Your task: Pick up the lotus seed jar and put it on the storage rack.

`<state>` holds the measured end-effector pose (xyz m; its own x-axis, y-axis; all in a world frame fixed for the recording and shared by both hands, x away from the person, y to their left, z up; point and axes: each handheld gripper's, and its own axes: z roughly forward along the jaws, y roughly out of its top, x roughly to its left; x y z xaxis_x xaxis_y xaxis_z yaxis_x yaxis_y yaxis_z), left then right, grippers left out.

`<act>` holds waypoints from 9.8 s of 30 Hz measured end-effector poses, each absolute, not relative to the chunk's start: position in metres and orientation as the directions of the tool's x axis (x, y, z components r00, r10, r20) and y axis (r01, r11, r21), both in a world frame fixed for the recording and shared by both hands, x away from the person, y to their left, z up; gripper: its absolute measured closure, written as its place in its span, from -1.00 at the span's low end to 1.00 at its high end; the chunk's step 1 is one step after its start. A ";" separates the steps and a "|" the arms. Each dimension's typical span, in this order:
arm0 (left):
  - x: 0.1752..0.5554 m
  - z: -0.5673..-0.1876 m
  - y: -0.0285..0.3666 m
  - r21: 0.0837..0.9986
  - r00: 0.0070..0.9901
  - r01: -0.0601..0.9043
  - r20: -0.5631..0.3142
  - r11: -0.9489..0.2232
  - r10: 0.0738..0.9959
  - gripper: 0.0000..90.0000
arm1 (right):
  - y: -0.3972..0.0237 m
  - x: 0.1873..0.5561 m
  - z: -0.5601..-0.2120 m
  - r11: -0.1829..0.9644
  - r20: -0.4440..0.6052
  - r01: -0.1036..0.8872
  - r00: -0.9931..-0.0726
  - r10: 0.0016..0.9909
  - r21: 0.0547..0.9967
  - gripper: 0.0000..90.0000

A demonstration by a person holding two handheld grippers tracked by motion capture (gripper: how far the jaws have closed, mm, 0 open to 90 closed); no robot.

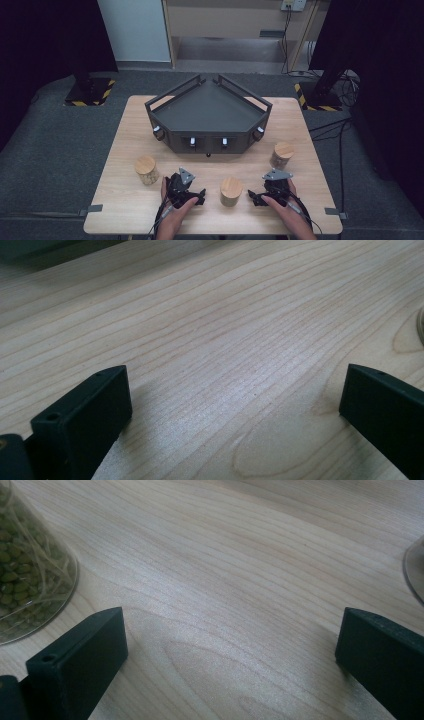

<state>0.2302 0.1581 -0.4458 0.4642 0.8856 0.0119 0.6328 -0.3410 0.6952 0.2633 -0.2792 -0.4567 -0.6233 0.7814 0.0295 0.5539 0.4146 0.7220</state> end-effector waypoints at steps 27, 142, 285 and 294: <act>0.228 -0.438 0.163 0.714 0.473 0.615 0.007 -0.336 0.881 -0.95 | -0.279 0.263 -0.457 0.414 0.029 0.554 -0.623 0.782 0.722 -0.99; 0.232 -0.360 0.271 0.858 0.400 0.450 0.056 -0.249 0.915 -0.93 | -0.279 0.261 -0.457 0.409 0.029 0.557 -0.616 0.788 0.723 -0.99; 0.235 -0.394 0.311 0.868 0.601 0.341 0.095 -0.361 0.794 -0.45 | -0.279 0.261 -0.457 0.409 0.029 0.558 -0.615 0.788 0.722 -0.99; 0.242 -0.382 0.303 0.854 0.618 0.334 0.120 -0.398 0.777 -0.45 | -0.279 0.261 -0.457 0.409 0.029 0.558 -0.615 0.788 0.722 -0.99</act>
